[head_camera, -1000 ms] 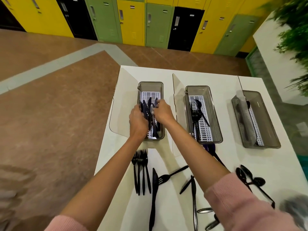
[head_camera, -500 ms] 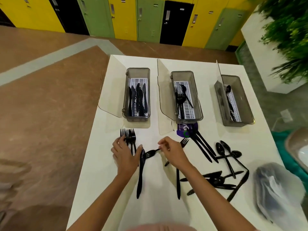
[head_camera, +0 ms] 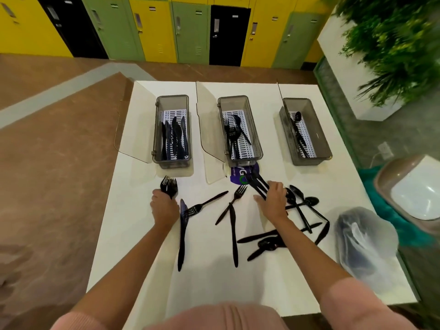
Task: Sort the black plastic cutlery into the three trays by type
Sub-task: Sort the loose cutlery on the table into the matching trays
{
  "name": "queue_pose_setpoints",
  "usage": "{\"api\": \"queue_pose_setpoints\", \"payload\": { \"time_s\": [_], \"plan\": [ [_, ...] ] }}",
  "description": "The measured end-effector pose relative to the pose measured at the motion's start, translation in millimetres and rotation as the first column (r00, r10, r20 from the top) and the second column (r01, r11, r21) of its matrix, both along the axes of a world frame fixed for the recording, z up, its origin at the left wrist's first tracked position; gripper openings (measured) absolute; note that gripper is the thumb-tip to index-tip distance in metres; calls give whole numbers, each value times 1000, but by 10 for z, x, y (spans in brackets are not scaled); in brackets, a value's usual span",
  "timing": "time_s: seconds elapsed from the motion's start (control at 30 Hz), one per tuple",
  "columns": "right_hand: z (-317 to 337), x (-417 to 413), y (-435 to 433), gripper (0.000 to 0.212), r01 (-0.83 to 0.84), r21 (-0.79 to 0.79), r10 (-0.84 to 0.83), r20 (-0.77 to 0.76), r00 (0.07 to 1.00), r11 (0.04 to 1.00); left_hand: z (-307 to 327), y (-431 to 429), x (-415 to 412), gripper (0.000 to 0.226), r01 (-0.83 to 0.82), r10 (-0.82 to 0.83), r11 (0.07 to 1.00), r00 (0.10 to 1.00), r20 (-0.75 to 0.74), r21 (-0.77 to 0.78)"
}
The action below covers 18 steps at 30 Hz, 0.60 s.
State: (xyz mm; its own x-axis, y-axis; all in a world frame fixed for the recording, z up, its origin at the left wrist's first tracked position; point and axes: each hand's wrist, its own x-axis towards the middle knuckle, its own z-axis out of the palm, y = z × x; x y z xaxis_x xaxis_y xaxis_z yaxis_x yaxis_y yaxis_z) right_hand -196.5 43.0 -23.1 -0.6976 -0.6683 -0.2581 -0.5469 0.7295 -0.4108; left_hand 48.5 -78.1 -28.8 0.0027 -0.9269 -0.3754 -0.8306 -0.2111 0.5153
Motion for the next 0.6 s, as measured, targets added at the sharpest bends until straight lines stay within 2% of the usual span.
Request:
{"api": "queue_pose_setpoints", "payload": {
  "time_s": [0.1, 0.27, 0.37, 0.43, 0.53, 0.6],
  "plan": [
    [-44, 92, -50, 49, 27, 7, -27, 21, 999, 1000, 15, 38, 0, 34, 76, -76, 997, 996, 46, 5],
    [-96, 176, -44, 33, 56, 33, -60, 121, 991, 998, -22, 182, 113, 26, 36, -37, 999, 999, -38, -29],
    [-92, 229, -47, 33, 59, 96, -74, 164, 984, 994, -14, 407, 135, 45, 2, -1, 1000, 986, -165, 2],
    [-90, 280, -19, 34, 72, 117, -92, 174, 980, 991, -19, 545, 137, 54, 57, -51, 998, 984, -169, 26],
    [-81, 376, 14, 34, 76, 118, -101, 217, 971, 990, -61, 692, 108, 54, 116, -110, 993, 984, -141, 37],
    [-80, 451, 9, 26, 113, 85, -131, 259, 957, 990, -92, 732, 70, 45, 142, -139, 990, 985, -102, 23]
  ]
}}
